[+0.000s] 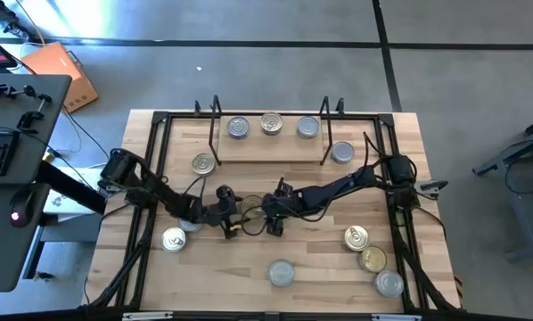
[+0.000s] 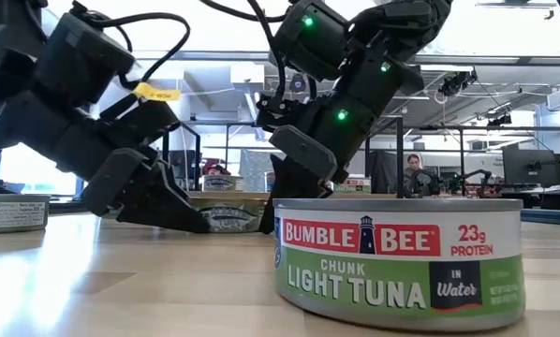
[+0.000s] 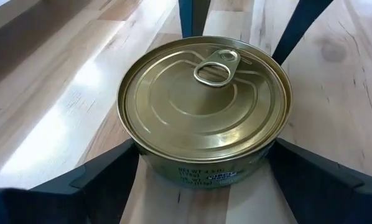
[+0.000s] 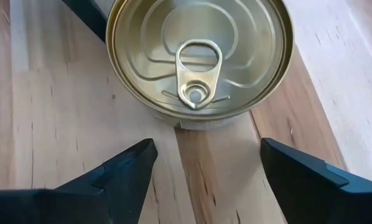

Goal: Stack canned seafood by type on shelf
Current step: Put the top right green and blue tuna can on the shelf

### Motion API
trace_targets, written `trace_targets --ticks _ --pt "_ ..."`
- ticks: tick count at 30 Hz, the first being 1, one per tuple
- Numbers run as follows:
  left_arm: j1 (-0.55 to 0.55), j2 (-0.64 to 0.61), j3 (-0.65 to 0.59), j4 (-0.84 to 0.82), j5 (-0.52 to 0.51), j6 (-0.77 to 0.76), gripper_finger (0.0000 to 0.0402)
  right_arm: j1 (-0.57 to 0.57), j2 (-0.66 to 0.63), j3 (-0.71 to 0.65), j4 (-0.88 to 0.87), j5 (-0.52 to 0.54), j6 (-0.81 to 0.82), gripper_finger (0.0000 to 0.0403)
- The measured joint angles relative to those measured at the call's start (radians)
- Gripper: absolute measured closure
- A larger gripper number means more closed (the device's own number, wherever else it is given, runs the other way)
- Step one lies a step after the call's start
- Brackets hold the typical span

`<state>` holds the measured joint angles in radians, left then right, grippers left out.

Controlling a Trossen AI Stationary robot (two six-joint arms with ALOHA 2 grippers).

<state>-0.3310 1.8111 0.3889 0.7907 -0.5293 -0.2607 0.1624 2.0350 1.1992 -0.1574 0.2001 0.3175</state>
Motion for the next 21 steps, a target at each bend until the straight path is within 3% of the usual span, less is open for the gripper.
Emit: trace_targets --ticks 7,12,21 --pt "-0.025 -0.021 -0.002 -0.037 -0.032 -0.003 0.0062 0.005 0.000 0.000 -0.006 -0.001 -0.020 0.0115" --pt "-0.024 -0.121 -0.007 -0.124 -0.056 -0.003 0.0063 0.008 -0.001 -0.001 0.003 -0.001 -0.027 0.0115" --pt "0.032 -0.290 -0.110 -0.125 -0.056 0.004 0.0063 0.008 -0.001 -0.004 0.049 0.001 -0.026 0.0115"
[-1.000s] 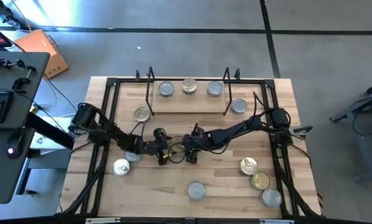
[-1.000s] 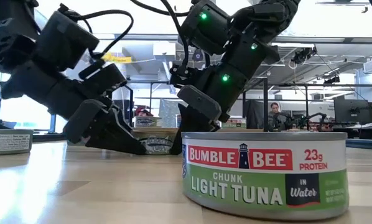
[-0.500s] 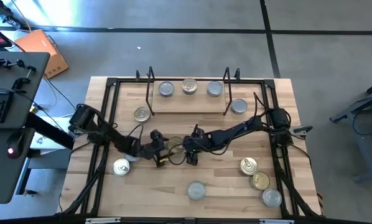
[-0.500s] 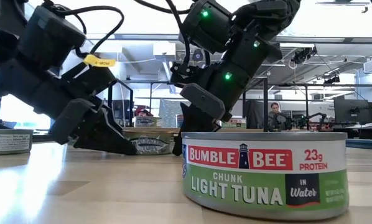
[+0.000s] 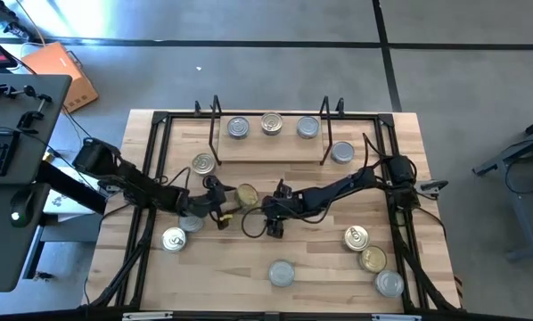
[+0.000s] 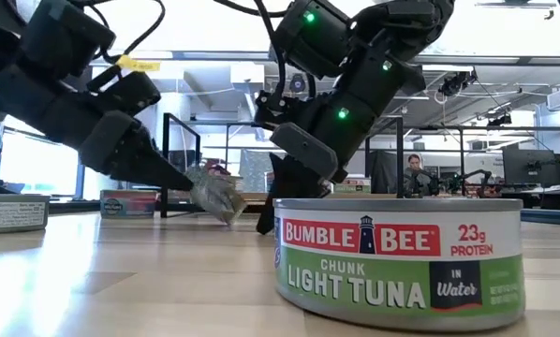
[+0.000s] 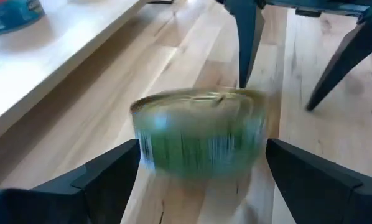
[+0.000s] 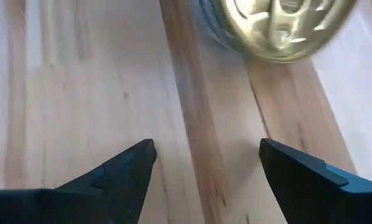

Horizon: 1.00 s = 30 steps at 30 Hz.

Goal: Stack canned seafood by type on shelf
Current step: Put the top right green and blue tuna can on the shelf, then put the top right green and blue tuna can on the shelf aligned with the other green and blue tuna can

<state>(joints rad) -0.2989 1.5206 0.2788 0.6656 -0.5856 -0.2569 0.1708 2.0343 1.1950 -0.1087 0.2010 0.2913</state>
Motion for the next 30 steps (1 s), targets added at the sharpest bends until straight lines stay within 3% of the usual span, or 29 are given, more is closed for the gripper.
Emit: trace_targets --ticks 8,15,21,27,30 --pt "0.006 0.014 -0.019 0.002 0.026 -0.013 0.0063 -0.001 0.010 0.000 0.107 0.005 -0.101 0.0114" --pt "0.019 0.014 -0.018 -0.023 0.081 -0.009 0.0063 -0.011 0.010 0.000 0.055 0.169 -0.135 0.0114" --pt "0.065 0.014 -0.018 -0.017 0.084 0.085 0.0062 -0.077 0.010 0.000 0.134 0.104 -0.192 0.0114" --pt "0.128 0.017 -0.019 -0.020 0.179 0.121 0.0062 -0.131 0.051 0.000 0.272 -0.064 -0.287 0.0114" --pt "0.140 0.028 -0.020 -0.016 0.187 0.128 0.0062 -0.144 0.076 0.000 0.300 -0.083 -0.293 0.0112"
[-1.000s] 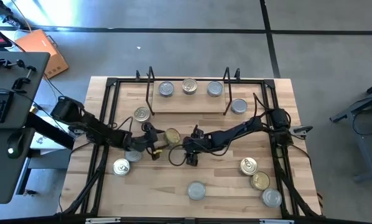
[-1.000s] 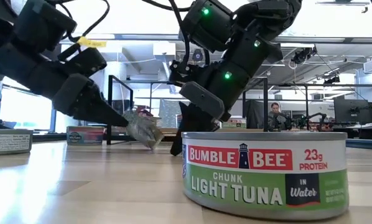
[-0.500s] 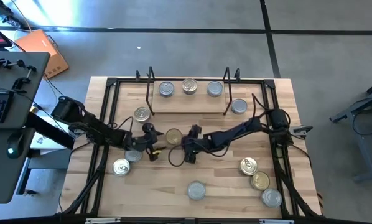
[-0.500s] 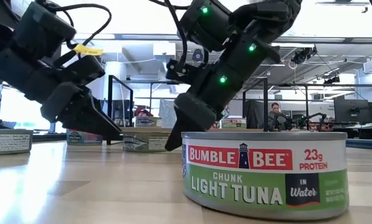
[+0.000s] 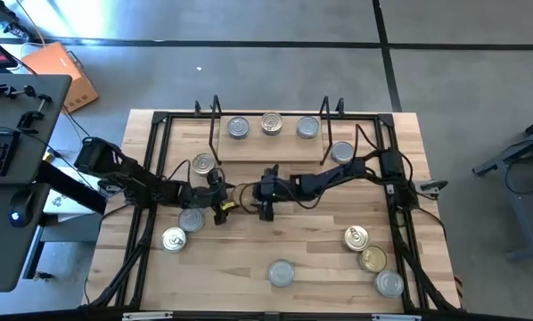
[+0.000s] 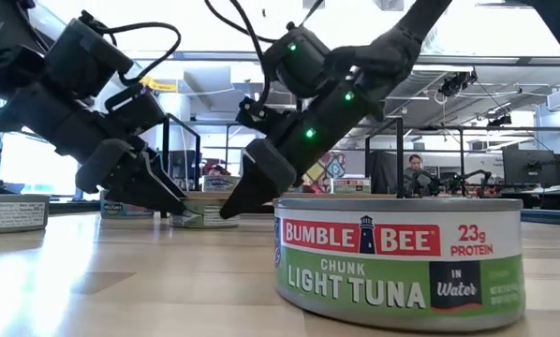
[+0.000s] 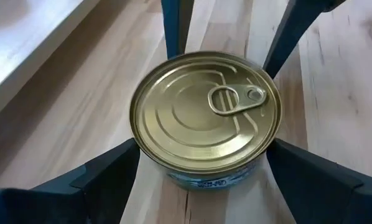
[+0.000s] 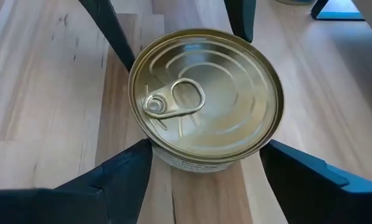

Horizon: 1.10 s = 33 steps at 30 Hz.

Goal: Stack canned seafood by type on shelf
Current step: Put the top right green and blue tuna can on the shelf aligned with the other green and blue tuna can

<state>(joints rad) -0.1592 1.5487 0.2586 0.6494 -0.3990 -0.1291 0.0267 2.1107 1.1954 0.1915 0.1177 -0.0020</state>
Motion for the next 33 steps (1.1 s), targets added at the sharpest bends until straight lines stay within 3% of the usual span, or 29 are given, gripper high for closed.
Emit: trace_targets --ticks 10,14,26,33 --pt "0.003 0.074 0.002 0.061 0.076 0.000 0.0085 -0.001 0.024 -0.002 0.052 -0.024 0.007 0.0046" --pt "0.003 0.092 0.000 0.093 0.103 -0.002 0.0102 0.000 0.024 -0.002 0.053 -0.031 0.006 0.0037" --pt "-0.004 0.092 -0.002 0.084 0.145 0.008 0.0129 0.008 0.023 -0.003 0.050 -0.062 0.026 0.0076" --pt "-0.027 0.031 0.012 -0.080 0.107 -0.019 0.0125 0.050 0.019 0.009 -0.050 0.044 0.106 0.0107"
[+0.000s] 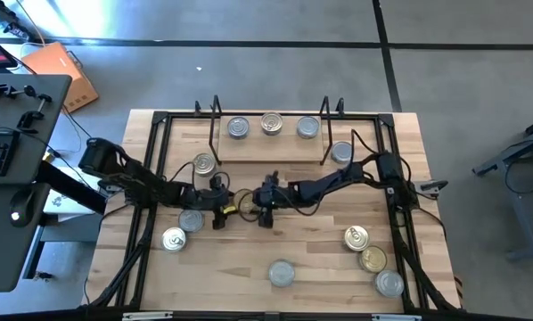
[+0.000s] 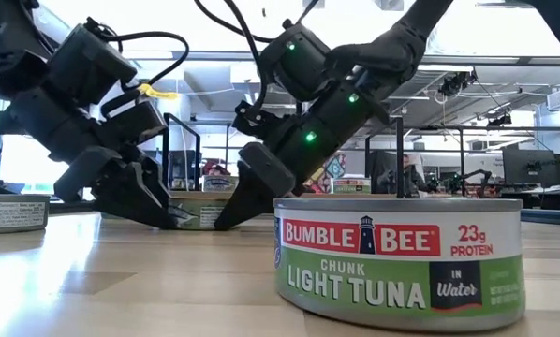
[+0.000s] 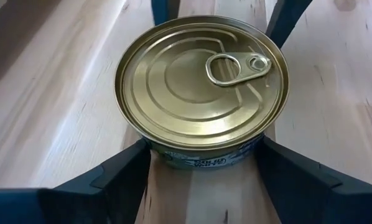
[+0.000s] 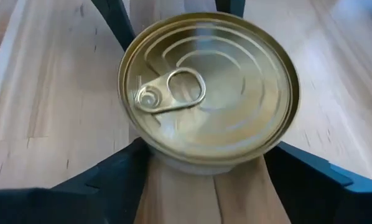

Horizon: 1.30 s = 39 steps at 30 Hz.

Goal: Stack canned seafood by type on shelf
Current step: Put the top right green and blue tuna can on the shelf aligned with the other green and blue tuna can

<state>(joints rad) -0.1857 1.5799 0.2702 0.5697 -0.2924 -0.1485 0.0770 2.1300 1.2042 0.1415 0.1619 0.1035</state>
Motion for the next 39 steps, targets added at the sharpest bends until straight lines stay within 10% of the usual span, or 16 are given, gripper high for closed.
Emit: trace_targets --ticks 12,25,39 --pt "-0.026 -0.021 -0.005 -0.024 -0.026 -0.003 0.0123 0.008 -0.007 -0.005 -0.009 -0.008 0.064 0.0105" --pt "-0.024 -0.020 -0.014 0.038 -0.009 0.040 0.0145 -0.032 0.047 -0.014 0.215 -0.124 -0.098 0.0007" --pt "-0.027 -0.027 -0.004 -0.049 -0.034 -0.053 0.0156 -0.001 0.023 -0.010 0.162 0.001 0.028 0.0059"
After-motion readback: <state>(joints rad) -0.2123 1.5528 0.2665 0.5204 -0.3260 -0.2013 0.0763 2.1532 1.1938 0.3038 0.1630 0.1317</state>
